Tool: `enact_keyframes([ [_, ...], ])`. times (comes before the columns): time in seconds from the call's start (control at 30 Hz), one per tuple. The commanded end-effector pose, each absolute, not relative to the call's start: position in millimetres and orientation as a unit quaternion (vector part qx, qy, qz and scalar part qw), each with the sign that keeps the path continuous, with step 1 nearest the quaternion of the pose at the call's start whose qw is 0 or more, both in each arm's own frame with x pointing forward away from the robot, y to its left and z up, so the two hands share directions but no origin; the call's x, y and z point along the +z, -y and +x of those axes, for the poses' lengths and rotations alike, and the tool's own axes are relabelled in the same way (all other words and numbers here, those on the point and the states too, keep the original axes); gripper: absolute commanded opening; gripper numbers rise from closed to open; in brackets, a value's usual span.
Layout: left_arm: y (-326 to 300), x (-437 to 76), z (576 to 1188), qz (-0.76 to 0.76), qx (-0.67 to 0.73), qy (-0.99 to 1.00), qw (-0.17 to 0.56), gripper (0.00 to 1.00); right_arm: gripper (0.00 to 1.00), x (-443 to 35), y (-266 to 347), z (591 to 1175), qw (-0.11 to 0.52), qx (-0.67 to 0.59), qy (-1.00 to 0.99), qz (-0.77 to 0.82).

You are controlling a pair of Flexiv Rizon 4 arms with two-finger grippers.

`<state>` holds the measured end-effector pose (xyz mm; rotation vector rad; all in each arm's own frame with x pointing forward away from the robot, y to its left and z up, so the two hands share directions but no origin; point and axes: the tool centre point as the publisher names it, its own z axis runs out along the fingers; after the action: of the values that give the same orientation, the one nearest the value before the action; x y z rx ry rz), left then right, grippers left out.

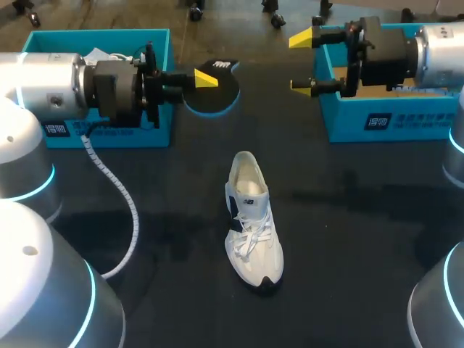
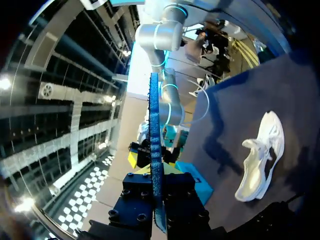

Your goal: Take the shoe out of the shoebox, open the shoe tongue, remove and reinsert the insole, then place the shoe into the shoebox

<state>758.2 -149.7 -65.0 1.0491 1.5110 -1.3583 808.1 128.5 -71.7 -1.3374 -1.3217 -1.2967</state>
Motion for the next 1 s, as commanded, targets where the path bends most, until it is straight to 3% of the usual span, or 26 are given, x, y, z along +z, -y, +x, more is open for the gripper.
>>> enact_keyframes([
  [0.03, 146.8, -57.9, 749.5, 0.113, -0.604, -0.789, 0.009, 0.0, 1.0, -71.9, -129.8, 808.3, 0.415, -0.516, 0.526, -0.533],
  [0.3, 149.6, -53.6, 763.2, -0.219, -0.644, -0.705, -0.198, 0.0, 1.0, -71.9, -129.8, 808.3, 0.415, -0.516, 0.526, -0.533],
  [1.0, 150.1, -53.5, 764.1, -0.23, -0.643, -0.7, -0.208, 0.0, 1.0, -71.9, -129.8, 808.3, 0.415, -0.516, 0.526, -0.533],
])
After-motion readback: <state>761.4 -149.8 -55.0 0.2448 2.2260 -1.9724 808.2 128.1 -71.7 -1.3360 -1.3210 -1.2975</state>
